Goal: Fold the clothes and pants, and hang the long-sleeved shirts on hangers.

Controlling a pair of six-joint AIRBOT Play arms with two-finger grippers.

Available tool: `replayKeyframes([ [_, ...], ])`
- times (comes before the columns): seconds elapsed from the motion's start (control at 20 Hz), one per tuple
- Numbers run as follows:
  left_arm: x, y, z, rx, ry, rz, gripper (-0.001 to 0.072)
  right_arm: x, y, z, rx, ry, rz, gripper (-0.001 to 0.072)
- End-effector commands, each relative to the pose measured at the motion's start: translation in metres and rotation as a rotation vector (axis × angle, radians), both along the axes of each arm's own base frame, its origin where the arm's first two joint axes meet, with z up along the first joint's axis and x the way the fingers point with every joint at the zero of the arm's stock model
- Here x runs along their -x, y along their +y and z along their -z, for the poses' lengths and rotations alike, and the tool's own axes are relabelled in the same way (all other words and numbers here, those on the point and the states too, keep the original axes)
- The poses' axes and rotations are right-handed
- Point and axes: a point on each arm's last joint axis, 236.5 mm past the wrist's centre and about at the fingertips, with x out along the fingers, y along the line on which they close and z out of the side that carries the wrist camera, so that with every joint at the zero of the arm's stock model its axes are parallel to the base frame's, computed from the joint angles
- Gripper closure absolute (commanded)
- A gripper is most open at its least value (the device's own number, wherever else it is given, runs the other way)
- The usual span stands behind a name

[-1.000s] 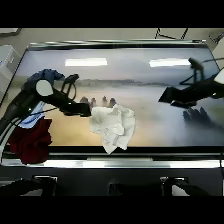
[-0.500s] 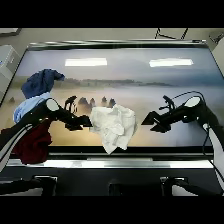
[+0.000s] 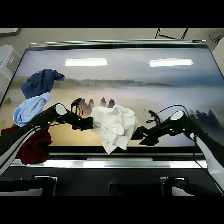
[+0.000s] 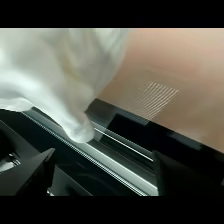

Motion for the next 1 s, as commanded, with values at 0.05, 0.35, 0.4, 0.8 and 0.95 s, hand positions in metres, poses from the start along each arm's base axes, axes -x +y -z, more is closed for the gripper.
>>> replayKeyframes([
  [0.05,-0.006,-0.002,-0.006,0.008,-0.03,-0.012,0.0685,0.015,0.055,0.007,-0.019,-0.08,-0.092,0.0066],
  [0.35,-0.011,-0.003,-0.027,0.022,-0.086,-0.006,0.0686,0.013,0.077,0.012,0.02,-0.118,-0.082,0.0682],
  [0.4,-0.015,0.0,-0.036,0.013,-0.122,0.003,0.0686,0.005,0.072,0.006,0.02,-0.14,-0.083,0.0682],
  [0.8,-0.09,0.078,-0.375,0.061,-1.008,-0.168,0.0687,-0.138,-0.099,-0.298,0.371,-1.049,0.127,0.0682],
  [0.95,-0.035,0.107,-0.514,0.12,-1.358,-0.267,0.0687,-0.112,-0.141,-0.43,0.497,-1.417,0.32,0.0681],
])
